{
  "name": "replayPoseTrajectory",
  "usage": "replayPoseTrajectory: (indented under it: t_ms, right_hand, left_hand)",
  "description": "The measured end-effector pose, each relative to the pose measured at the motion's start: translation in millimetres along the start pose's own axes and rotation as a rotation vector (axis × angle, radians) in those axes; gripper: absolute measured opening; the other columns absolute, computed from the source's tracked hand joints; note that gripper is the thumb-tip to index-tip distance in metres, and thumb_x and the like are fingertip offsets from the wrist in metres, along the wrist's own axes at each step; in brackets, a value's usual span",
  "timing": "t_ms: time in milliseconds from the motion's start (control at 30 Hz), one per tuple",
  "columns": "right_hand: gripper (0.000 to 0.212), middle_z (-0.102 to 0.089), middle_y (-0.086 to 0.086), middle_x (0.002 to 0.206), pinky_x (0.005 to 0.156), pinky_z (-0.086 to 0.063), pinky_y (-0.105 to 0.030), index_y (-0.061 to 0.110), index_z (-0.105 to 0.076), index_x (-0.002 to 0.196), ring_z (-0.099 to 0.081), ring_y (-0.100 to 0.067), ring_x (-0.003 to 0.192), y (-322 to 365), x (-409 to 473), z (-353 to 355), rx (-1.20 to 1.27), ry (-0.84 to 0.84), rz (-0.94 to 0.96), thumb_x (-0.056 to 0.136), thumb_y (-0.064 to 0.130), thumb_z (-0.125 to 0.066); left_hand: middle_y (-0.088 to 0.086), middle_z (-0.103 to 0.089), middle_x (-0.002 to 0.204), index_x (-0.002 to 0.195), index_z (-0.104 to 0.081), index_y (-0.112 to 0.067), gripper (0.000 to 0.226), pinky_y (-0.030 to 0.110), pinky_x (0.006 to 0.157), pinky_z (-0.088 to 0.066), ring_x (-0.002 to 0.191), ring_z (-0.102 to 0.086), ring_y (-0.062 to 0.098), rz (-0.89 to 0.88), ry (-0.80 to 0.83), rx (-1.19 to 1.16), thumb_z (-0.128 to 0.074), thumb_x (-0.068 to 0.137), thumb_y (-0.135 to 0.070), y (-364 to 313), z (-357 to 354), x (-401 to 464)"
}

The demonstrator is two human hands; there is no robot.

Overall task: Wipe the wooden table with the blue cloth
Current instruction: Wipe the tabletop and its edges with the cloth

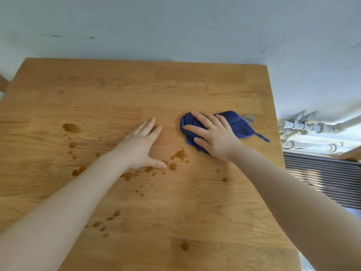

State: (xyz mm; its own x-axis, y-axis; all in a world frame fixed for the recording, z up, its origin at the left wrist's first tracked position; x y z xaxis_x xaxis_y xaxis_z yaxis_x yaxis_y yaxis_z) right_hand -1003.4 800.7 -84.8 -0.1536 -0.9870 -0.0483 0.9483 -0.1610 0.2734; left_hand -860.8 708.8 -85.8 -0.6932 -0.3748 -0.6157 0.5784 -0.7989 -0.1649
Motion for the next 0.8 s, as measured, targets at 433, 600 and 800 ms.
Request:
replayPoseTrajectory:
  t_ms: [433, 600, 800]
  right_hand:
    - [0.044, -0.027, -0.002, 0.152, 0.106, -0.022, -0.051, 0.039, -0.043, 0.132, -0.031, -0.032, 0.135, 36.6, -11.5, -14.7, -0.022, -0.031, -0.109, 0.092, 0.044, -0.025]
    - [0.047, -0.015, 0.001, 0.156, 0.111, -0.010, -0.045, 0.042, -0.034, 0.138, -0.018, -0.028, 0.140, -14.0, 37.5, 3.3, -0.055, -0.101, -0.414, 0.094, 0.048, -0.020]
    - [0.040, -0.010, 0.001, 0.157, 0.112, -0.007, -0.046, 0.043, -0.034, 0.136, -0.010, -0.027, 0.141, -19.4, 61.5, 3.0, -0.014, -0.105, -0.564, 0.096, 0.040, -0.030]
  left_hand:
    - [0.024, 0.019, 0.152, 0.146, 0.019, -0.022, 0.139, 0.045, 0.115, 0.007, 0.143, 0.013, 0.034, 0.088, -0.099, 0.286, -0.054, 0.048, -0.087, 3.7, 10.6, 8.4]
    - [0.025, 0.018, 0.152, 0.146, 0.018, -0.020, 0.140, 0.048, 0.114, 0.008, 0.143, 0.011, 0.035, 0.060, -0.103, 0.307, -0.054, 0.047, -0.088, 2.3, 7.3, 10.7]
    - [0.019, 0.018, 0.154, 0.148, 0.013, -0.012, 0.147, 0.042, 0.115, 0.005, 0.144, 0.011, 0.030, 0.008, -0.167, 0.156, -0.060, 0.044, -0.085, 8.7, 6.7, 11.0]
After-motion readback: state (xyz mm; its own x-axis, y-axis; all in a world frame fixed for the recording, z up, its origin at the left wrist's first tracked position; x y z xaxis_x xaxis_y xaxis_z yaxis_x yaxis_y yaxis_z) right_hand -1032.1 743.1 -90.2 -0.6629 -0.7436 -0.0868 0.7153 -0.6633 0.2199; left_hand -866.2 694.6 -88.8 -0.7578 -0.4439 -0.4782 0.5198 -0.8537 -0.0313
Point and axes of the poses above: each hand's wrist, its own x-axis towards the middle knuckle, its own z-axis out of the back of the hand, y = z × x, the point moved 9 cm from there along x, towards the middle knuckle
